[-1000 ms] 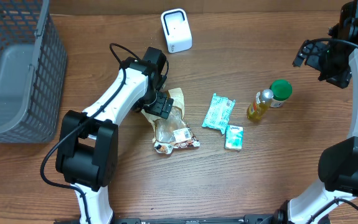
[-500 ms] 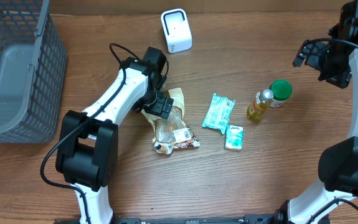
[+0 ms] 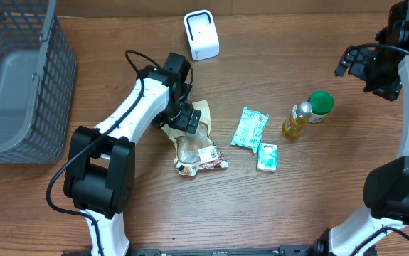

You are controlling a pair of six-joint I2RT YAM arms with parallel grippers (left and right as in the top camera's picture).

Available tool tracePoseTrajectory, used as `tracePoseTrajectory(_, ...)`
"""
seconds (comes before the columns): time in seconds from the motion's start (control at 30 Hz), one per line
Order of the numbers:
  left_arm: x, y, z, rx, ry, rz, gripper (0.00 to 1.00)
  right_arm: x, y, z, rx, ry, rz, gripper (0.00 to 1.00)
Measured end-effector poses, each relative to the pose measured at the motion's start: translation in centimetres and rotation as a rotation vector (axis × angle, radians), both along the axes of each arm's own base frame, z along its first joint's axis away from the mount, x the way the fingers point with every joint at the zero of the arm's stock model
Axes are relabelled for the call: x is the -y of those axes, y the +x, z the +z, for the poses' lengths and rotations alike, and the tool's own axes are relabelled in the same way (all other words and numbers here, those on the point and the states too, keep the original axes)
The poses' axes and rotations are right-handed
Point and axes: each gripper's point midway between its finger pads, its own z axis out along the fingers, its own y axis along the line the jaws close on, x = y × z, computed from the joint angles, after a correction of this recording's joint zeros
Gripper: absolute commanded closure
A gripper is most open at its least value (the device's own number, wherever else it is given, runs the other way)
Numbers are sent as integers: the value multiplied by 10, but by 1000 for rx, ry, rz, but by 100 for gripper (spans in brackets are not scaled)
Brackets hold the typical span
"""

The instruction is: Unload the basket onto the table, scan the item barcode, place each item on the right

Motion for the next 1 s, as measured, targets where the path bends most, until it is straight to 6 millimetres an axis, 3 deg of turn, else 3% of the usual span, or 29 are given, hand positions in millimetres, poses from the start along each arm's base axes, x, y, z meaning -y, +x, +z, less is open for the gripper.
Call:
tracePoseTrajectory(0.17, 2, 3, -5, 16, -12, 3, 0, 0, 0, 0, 0, 0, 0, 0)
tracePoseTrajectory(0.37, 2, 0, -30, 35, -29, 30, 0, 0, 0, 0, 0, 0, 0, 0)
tracePoseTrajectory(0.47, 2, -2, -33, 31, -37, 39, 3, 0, 0, 0, 0, 0, 0, 0)
tracePoseTrajectory(0.67, 2, -3, -34, 23, -48, 55, 20, 0, 0, 0, 0, 0, 0, 0)
tracePoseTrajectory(0.83, 8, -6, -34, 5, -81, 78, 51, 0, 0, 0, 0, 0, 0, 0)
tracePoseTrajectory(1.0, 12, -6, -33, -4, -108, 124, 68, 0, 0, 0, 0, 0, 1, 0)
